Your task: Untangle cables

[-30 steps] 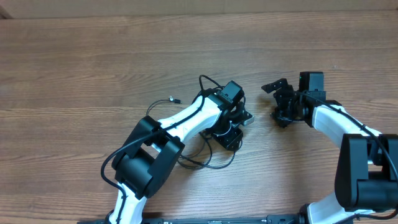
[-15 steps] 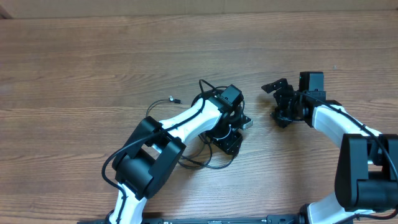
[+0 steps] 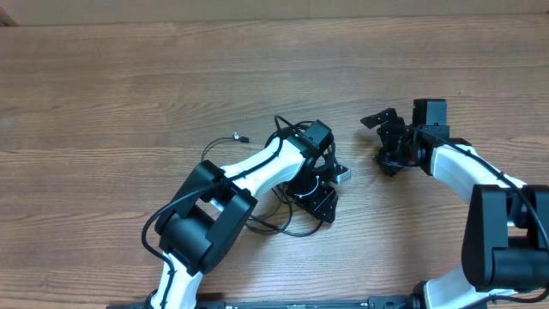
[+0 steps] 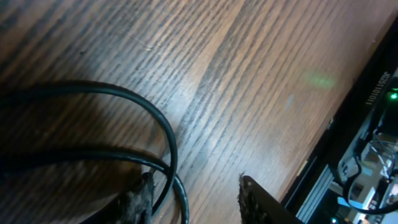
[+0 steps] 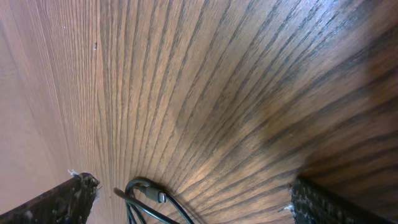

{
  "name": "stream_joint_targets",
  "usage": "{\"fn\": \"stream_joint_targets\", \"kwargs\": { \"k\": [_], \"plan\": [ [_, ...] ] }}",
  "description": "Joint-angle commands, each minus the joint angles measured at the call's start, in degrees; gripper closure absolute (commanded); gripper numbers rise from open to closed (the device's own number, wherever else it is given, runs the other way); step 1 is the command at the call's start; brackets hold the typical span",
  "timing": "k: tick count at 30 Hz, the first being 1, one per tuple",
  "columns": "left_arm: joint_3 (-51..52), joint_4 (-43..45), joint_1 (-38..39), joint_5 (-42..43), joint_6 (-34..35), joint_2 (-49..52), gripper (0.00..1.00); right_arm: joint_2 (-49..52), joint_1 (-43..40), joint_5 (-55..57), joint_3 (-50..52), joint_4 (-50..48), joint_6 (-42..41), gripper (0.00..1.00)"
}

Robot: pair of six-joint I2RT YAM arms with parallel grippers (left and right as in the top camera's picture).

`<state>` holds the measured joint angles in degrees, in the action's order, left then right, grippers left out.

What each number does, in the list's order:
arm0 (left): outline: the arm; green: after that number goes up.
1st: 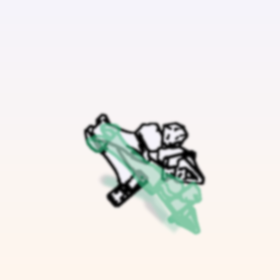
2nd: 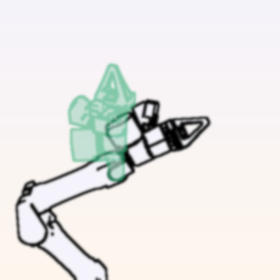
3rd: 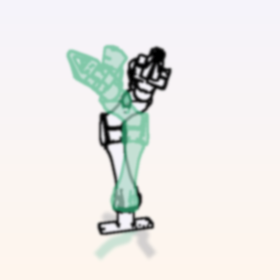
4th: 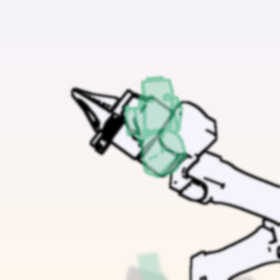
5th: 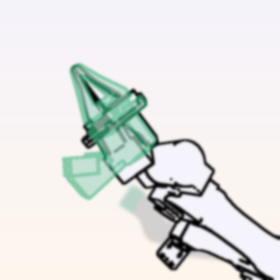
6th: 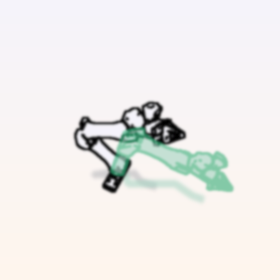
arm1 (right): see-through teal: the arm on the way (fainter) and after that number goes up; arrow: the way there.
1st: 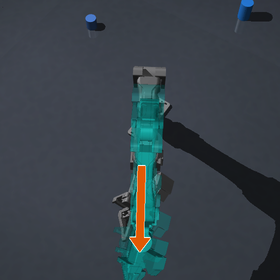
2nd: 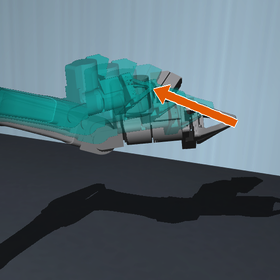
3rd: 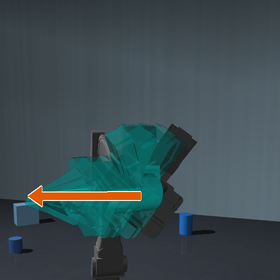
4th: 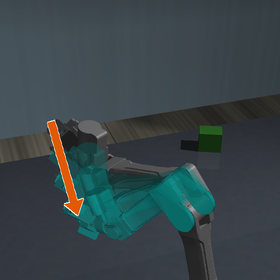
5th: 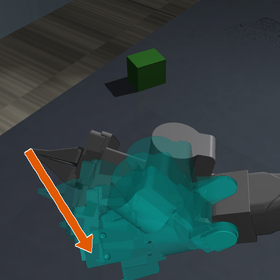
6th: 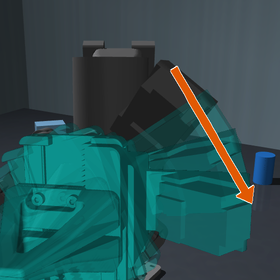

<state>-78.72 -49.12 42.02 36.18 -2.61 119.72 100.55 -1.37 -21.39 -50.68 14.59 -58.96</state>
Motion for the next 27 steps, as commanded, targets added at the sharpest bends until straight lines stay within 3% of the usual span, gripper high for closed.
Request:
{"fn": "stream_joint_targets", "kwargs": {
  "k": [1,4,14,22,27],
  "plan": [
    [0.63,-0.48,0.44,3.17,0.48,0.94,0.51,4.04,-0.61,8.50,3.37,2.14,0.44,0.00],
    [0.63,-0.44,0.39,6.29,0.48,0.94,0.49,4.04,-0.61,8.50,3.37,2.14,0.44,0.00],
    [0.68,0.31,1.75,5.18,0.50,0.94,0.50,4.04,-0.61,8.50,3.37,2.16,0.44,0.00],
    [0.68,1.68,3.23,5.03,4.55,0.94,0.49,4.04,-0.61,8.50,3.37,2.16,0.44,0.00],
    [0.68,1.84,4.20,-2.10,7.98,0.94,0.45,4.04,-0.61,8.52,3.37,2.16,0.44,0.00]
  ]
}}
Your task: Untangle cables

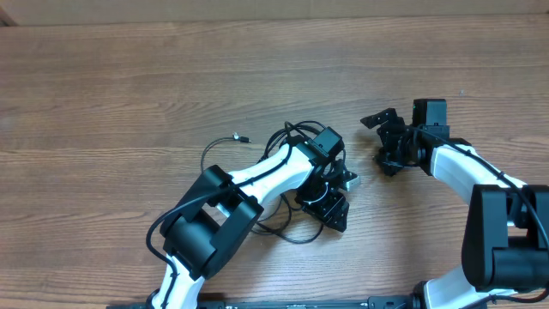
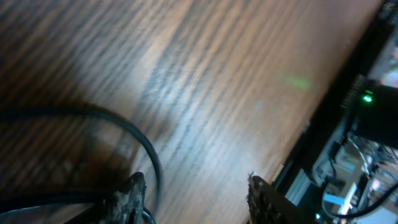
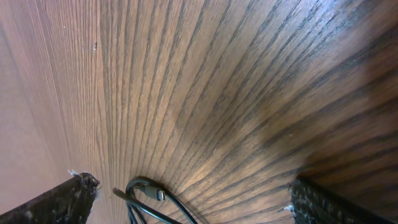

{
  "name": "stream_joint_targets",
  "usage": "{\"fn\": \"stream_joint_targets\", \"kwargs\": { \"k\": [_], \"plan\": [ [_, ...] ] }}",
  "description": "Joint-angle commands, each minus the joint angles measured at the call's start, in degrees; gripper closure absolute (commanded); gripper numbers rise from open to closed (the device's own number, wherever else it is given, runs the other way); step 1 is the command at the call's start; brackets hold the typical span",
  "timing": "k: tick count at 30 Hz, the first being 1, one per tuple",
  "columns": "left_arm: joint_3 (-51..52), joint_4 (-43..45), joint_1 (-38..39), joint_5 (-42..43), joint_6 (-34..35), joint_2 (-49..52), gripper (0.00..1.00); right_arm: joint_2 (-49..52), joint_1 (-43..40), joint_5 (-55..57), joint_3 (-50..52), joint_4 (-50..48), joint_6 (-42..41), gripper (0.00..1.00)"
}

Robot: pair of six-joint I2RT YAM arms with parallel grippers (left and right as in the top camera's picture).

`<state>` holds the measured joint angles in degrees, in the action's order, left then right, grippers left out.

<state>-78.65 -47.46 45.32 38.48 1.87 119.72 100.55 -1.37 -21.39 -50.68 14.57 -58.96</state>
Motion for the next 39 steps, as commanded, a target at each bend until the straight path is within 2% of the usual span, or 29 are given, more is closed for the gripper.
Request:
{"fn": "stream_joint_targets", "kwargs": {
  "k": [1,9,12,16,18,20,30,39],
  "plan": [
    [0.61,0.20,1.11,-5.11,4.07,0.94,0.45,4.04,-0.61,8.50,3.37,2.16,0.44,0.00],
    [0.61,0.63,2.45,-5.84,5.46,0.94,0.47,4.04,-0.61,8.50,3.37,2.19,0.44,0.00],
    [0.61,1.20,2.49,-4.15,5.44,0.94,0.56,4.04,-0.61,8.50,3.37,2.19,0.44,0.00],
    [0.61,2.10,2.36,-4.02,5.44,0.94,0.62,4.04,-0.61,8.50,3.37,2.16,0.44,0.00],
    [0.61,2.58,2.34,-3.98,5.46,0.94,0.74,4.04,-0.61,8.50,3.37,2.16,0.44,0.00],
    [0.61,2.75,2.34,-3.98,5.46,0.94,0.94,4.04,-0.61,8.52,3.37,2.19,0.44,0.00],
    [-4.09,-1.95,0.02,3.41,1.07,-1.55,0.96,4.04,-0.61,8.50,3.37,2.16,0.44,0.00],
    [-12.76,-6.60,-2.93,0.74,-0.57,-13.70,0.96,4.04,-0.61,8.50,3.37,2.19,0.44,0.00]
  ]
}}
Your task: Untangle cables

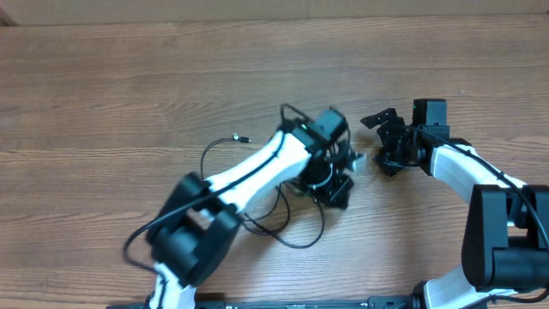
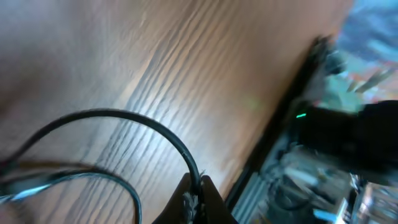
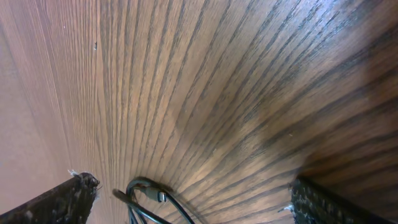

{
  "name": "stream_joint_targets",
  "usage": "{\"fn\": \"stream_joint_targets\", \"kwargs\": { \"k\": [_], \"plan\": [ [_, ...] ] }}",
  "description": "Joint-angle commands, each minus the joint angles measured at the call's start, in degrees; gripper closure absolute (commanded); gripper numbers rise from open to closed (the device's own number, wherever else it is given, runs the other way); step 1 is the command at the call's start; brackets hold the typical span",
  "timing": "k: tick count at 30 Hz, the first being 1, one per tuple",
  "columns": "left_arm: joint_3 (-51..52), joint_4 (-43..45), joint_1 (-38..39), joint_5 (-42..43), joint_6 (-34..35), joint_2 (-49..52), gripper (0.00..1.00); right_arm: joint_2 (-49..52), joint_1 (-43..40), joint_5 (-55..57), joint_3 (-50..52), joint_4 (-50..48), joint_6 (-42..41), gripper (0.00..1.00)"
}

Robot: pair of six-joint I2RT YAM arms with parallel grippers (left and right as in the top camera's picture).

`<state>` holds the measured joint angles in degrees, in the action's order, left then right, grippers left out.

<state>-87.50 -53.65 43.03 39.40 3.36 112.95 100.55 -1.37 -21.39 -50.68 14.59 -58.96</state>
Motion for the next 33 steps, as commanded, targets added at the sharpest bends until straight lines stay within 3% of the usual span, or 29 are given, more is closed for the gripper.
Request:
{"fn": "stream_joint_targets", "kwargs": {
  "k": [1,13,25,33],
  "plan": [
    [-4.76,-0.55,-0.92,-1.36,-2.05,-9.11,0.96,4.04,-0.61,8.50,3.37,2.14,0.44,0.00],
    [-11.82,0.61,-1.44,-9.97,-2.05,-26.60,0.96,4.04,-0.61,8.50,3.37,2.14,0.44,0.00],
    [-12.09,4.20,-1.44,-18.73,-1.38,-38.40,0.96,4.04,-0.61,8.52,3.37,2.14,0.44,0.00],
    [-12.09,4.22,-1.44,-30.18,4.26,-44.65,0.96,4.04,-0.61,8.50,3.37,2.16,0.44,0.00]
  ]
}}
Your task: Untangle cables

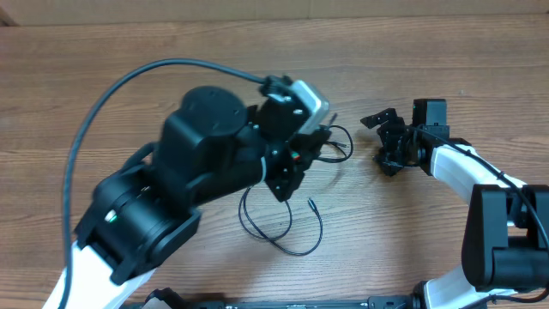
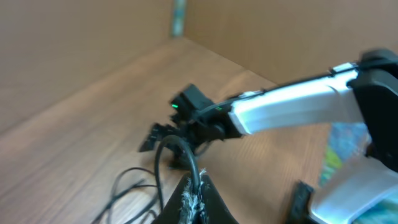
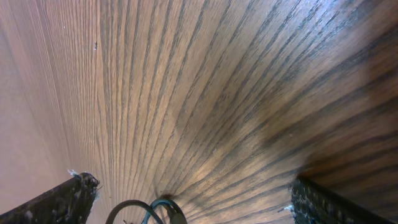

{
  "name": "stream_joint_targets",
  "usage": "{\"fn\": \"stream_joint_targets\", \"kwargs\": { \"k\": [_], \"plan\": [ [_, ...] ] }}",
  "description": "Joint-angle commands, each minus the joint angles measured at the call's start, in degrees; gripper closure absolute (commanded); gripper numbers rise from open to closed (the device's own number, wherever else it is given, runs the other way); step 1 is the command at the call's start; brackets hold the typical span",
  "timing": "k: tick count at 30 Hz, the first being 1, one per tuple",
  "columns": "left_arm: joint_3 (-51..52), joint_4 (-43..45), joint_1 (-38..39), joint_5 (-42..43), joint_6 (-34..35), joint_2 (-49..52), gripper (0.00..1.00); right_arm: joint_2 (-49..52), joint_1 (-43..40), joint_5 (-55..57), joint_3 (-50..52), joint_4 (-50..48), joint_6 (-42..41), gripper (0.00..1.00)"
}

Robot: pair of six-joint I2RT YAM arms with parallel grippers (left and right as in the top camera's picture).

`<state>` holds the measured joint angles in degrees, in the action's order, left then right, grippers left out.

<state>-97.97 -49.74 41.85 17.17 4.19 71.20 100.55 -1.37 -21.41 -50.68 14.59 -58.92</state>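
Thin black cables (image 1: 273,243) lie in loose loops on the wooden table, with a smaller loop (image 1: 343,146) further right. My left gripper (image 2: 194,186) is raised well above the table and shut on one black cable (image 2: 198,171), which arcs down to the loops (image 2: 130,186) below. My right gripper (image 1: 386,137) rests low on the table, right of the cables, and is open; its fingers (image 3: 78,190) stand far apart. A cable loop (image 3: 130,203) shows at the bottom edge of the right wrist view, ahead of the jaws and not between them.
The left arm (image 1: 189,172) fills much of the overhead view and hides the table under it. The right arm (image 2: 298,106) reaches in from the right. A brown wall borders the table's (image 1: 103,77) far edge.
My left gripper, shut on a cable low at the table, now holds it high above the table. The cable loops have shifted and spread. The right arm has not moved.
My left gripper was open, low on the table at the cable tangle, and stayed open at the following moment with a strand by its fingers. It was then shut on a black cable. Now it holds that cable lifted, and the right gripper stays open in place.
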Motion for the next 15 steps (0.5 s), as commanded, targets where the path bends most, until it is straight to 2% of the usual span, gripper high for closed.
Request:
{"fn": "stream_joint_targets", "kwargs": {
  "k": [1,6,11,15],
  "plan": [
    [-1.62,0.33,-0.26,-9.53,4.13,-3.56,0.96,4.04,-0.61,8.52,3.37,2.16,0.39,0.00],
    [-1.62,0.76,-0.26,-15.85,6.67,-6.97,0.96,4.04,-0.61,8.52,3.37,2.14,0.39,0.00],
    [-1.62,2.29,-0.26,-16.83,6.80,-10.73,0.96,4.04,-0.61,8.52,3.37,2.16,0.39,0.00],
    [-1.62,2.89,-0.26,-20.65,6.82,-13.35,0.96,4.04,-0.61,8.52,3.37,2.16,0.39,0.00]
  ]
}}
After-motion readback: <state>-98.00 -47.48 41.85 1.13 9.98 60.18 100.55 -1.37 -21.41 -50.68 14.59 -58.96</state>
